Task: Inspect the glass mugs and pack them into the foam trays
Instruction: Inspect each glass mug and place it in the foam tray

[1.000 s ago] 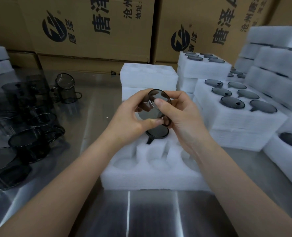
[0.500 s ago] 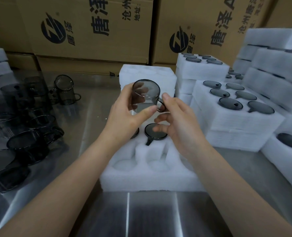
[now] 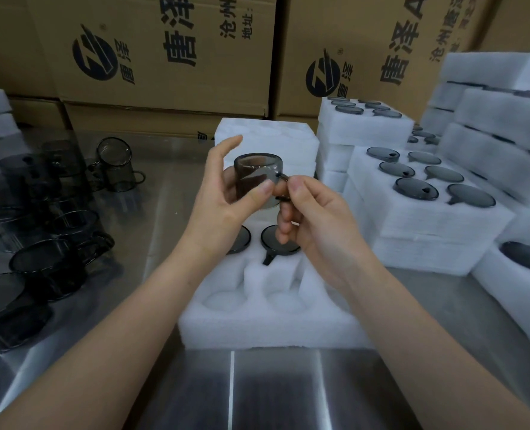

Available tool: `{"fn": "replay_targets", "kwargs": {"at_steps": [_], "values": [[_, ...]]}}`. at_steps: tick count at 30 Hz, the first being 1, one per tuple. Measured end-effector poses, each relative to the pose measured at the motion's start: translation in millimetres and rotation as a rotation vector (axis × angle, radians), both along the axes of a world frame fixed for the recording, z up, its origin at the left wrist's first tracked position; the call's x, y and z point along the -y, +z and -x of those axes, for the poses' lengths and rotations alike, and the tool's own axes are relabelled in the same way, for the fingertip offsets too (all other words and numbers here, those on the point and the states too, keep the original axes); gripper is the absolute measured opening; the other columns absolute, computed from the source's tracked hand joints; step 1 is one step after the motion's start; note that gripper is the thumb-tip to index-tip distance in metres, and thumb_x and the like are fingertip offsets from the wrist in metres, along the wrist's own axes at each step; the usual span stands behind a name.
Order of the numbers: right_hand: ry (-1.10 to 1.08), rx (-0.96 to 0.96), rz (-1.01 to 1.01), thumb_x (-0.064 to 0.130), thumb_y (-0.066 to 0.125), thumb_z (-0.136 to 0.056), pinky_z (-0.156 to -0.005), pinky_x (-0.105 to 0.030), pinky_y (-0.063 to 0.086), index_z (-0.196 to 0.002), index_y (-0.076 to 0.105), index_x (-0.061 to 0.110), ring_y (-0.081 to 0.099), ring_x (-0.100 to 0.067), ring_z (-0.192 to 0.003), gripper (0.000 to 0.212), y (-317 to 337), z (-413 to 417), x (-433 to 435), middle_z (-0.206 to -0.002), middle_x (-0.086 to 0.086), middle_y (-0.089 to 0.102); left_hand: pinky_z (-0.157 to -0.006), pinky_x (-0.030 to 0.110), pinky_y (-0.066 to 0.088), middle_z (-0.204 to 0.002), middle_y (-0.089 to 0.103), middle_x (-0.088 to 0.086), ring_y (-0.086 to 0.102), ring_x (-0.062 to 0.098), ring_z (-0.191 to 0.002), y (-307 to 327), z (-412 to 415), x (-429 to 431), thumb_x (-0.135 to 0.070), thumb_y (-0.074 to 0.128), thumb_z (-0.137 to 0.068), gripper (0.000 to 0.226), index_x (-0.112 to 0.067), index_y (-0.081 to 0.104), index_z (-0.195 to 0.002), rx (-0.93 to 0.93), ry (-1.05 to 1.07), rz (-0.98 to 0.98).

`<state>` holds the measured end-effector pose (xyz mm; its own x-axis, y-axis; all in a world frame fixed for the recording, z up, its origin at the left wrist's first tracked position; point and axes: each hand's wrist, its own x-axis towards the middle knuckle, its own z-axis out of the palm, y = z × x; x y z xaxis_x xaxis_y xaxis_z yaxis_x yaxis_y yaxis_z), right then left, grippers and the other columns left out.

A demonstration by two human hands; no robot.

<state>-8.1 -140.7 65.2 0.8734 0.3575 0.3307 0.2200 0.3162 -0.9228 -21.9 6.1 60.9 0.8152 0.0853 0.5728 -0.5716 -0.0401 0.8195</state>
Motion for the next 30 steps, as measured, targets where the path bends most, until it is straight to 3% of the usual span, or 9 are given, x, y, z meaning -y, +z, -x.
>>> {"fn": "replay_targets", "kwargs": {"at_steps": [3,7,11,14,19,23,25,27,30], "values": [[-0.002,0.055,-0.012,0.021,0.055,-0.089,-0.053,-0.026,0.047,-0.084,0.073,0.020,0.048,-0.016,-0.053,0.019,0,2,-1,-0.060,0.000,0.052,-0.094,0.035,0.053,-0.107,0.066,0.005,0.066,0.020,-0.105,1,1,1,-0.019,0.058,-0.089,0.050,-0.022,0.041,-0.136,-0.008,-0.055,0.039],[-0.115,0.158,0.085,0.006,0.061,-0.093,-0.048,-0.019,0.043,-0.088,0.072,0.020,0.050,-0.007,-0.050,0.019,1,5,1,-0.059,0.009,0.058,-0.079,0.032,0.057,-0.110,0.063,0.010,0.067,0.015,-0.096,3,1,1,-0.021,0.057,-0.095,0.031,-0.018,0.054,-0.126,-0.074,-0.058,0.057],[-0.208,0.244,0.125,0.001,0.069,-0.086,-0.053,-0.007,0.041,-0.082,0.072,0.021,0.056,0.002,-0.053,0.021,3,7,0,-0.060,0.013,0.063,-0.071,0.035,0.060,-0.111,0.063,0.013,0.068,0.013,-0.093,4,3,3,-0.020,0.050,-0.100,0.028,-0.018,0.055,-0.127,-0.102,-0.052,0.061],[-0.258,0.233,0.114,0.005,0.066,-0.089,-0.050,-0.007,0.040,-0.080,0.069,0.018,0.053,0.002,-0.048,0.016,4,8,-1,-0.054,0.016,0.060,-0.069,0.034,0.059,-0.114,0.063,0.009,0.069,0.019,-0.084,4,4,3,-0.030,0.053,-0.096,0.033,-0.021,0.056,-0.129,-0.093,-0.078,0.023],[-0.350,0.042,0.018,0.033,0.061,-0.094,-0.045,-0.020,0.033,-0.067,0.067,0.023,0.034,-0.011,-0.042,0.029,6,-1,6,-0.045,0.009,0.046,-0.082,0.024,0.054,-0.127,0.058,-0.007,0.068,0.015,-0.101,2,6,6,-0.018,0.071,-0.079,0.062,-0.037,0.048,-0.135,-0.094,-0.156,-0.089],[-0.240,-0.160,-0.175,0.056,0.061,-0.074,-0.036,-0.018,0.021,-0.056,0.065,0.022,0.020,-0.007,-0.035,0.038,8,-5,8,-0.039,0.010,0.026,-0.088,0.031,0.055,-0.128,0.055,-0.011,0.065,0.014,-0.103,0,7,7,-0.005,0.083,-0.071,0.095,-0.048,0.037,-0.142,-0.050,-0.133,-0.353],[-0.205,-0.254,-0.226,0.059,0.058,-0.077,-0.034,-0.017,0.020,-0.060,0.065,0.021,0.018,-0.007,-0.034,0.042,6,-8,9,-0.041,0.009,0.023,-0.090,0.035,0.053,-0.129,0.054,-0.006,0.061,0.012,-0.107,0,7,9,-0.001,0.081,-0.071,0.095,-0.045,0.038,-0.142,-0.029,-0.081,-0.424],[-0.155,-0.332,-0.269,0.056,0.053,-0.089,-0.032,-0.018,0.022,-0.069,0.065,0.016,0.021,-0.007,-0.035,0.046,4,-12,9,-0.044,0.006,0.025,-0.090,0.027,0.053,-0.126,0.056,-0.007,0.059,0.006,-0.110,-1,5,9,0.001,0.080,-0.072,0.086,-0.037,0.044,-0.141,-0.004,-0.039,-0.416],[-0.100,-0.351,-0.313,0.040,0.052,-0.098,-0.043,-0.022,0.038,-0.082,0.069,0.013,0.038,-0.012,-0.044,0.036,5,-12,10,-0.061,-0.002,0.043,-0.088,0.023,0.053,-0.117,0.062,-0.012,0.061,0.005,-0.109,-2,2,8,-0.007,0.083,-0.071,0.073,-0.028,0.052,-0.134,-0.001,-0.038,-0.277]]}}
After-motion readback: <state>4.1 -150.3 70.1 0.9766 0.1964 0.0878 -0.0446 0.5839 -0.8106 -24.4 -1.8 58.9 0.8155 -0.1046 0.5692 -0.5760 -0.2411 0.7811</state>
